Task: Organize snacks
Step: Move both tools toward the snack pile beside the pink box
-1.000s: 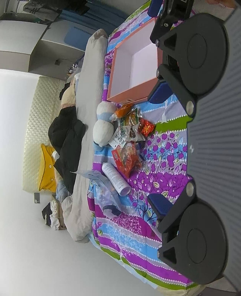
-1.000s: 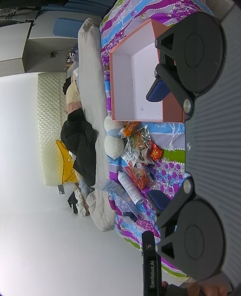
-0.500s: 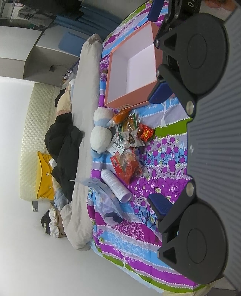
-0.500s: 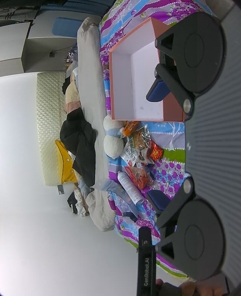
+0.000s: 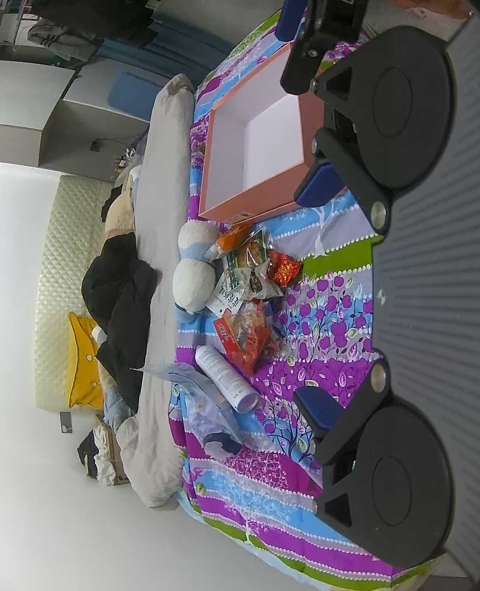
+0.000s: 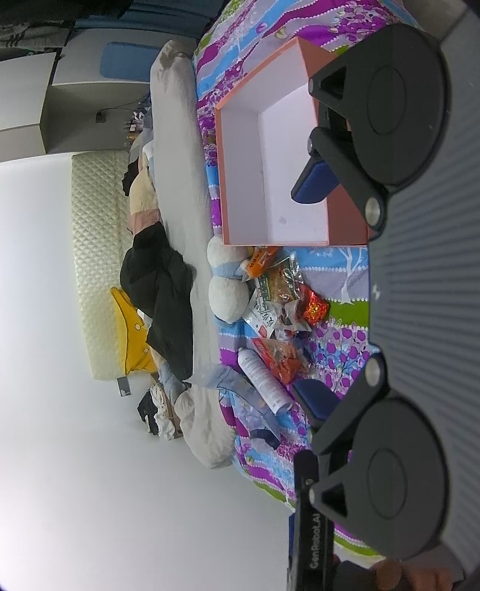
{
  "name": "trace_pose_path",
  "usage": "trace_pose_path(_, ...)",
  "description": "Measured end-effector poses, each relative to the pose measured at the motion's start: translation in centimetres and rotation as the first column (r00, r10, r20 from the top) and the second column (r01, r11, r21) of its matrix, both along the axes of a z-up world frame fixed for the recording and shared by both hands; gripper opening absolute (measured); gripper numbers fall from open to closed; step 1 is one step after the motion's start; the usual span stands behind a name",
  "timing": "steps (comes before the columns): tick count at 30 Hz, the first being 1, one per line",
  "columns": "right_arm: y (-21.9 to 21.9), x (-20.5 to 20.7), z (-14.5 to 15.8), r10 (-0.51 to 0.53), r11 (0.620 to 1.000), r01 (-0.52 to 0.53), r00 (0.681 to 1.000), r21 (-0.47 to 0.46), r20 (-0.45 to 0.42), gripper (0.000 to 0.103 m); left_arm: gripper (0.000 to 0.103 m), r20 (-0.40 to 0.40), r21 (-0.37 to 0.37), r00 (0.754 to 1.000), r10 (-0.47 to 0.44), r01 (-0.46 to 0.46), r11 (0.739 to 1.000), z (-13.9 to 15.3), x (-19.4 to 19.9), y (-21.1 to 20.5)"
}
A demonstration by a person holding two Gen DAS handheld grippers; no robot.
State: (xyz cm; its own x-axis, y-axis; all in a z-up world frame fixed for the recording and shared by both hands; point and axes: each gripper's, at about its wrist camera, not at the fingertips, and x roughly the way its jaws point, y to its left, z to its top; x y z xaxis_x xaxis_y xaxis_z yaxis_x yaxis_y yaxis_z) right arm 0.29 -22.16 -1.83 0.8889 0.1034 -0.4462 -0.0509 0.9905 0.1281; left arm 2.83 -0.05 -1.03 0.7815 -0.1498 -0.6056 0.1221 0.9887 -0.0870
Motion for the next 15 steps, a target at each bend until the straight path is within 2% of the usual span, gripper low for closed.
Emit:
trace_pose_path(6, 0.2, 1.4, 0.2, -0.025, 0.999, 0.025, 1.000, -0.022, 0.010, 0.103, 0.103, -0.003, -0.012, 1.000, 0.015, -0.015, 1.000, -0.2, 0.3, 0.9)
trace_pose_path(9, -0.2, 2.0, -0.2, -0.083, 0.996, 0.083, 0.996, -0.023, -0.030, 0.103, 0.103, -0.006, -0.027, 1.000, 0.017, -0.017, 0.999, -0.2, 0.5, 1.3)
trace_pose_path(15, 0.2, 2.3, -1.0, -0.021, 1.000, 0.019, 0.998, -0.024, -0.057, 0.103, 0.103, -0.004, -0.014, 1.000, 0.001, -0.001, 1.000, -0.4, 0.8, 1.1)
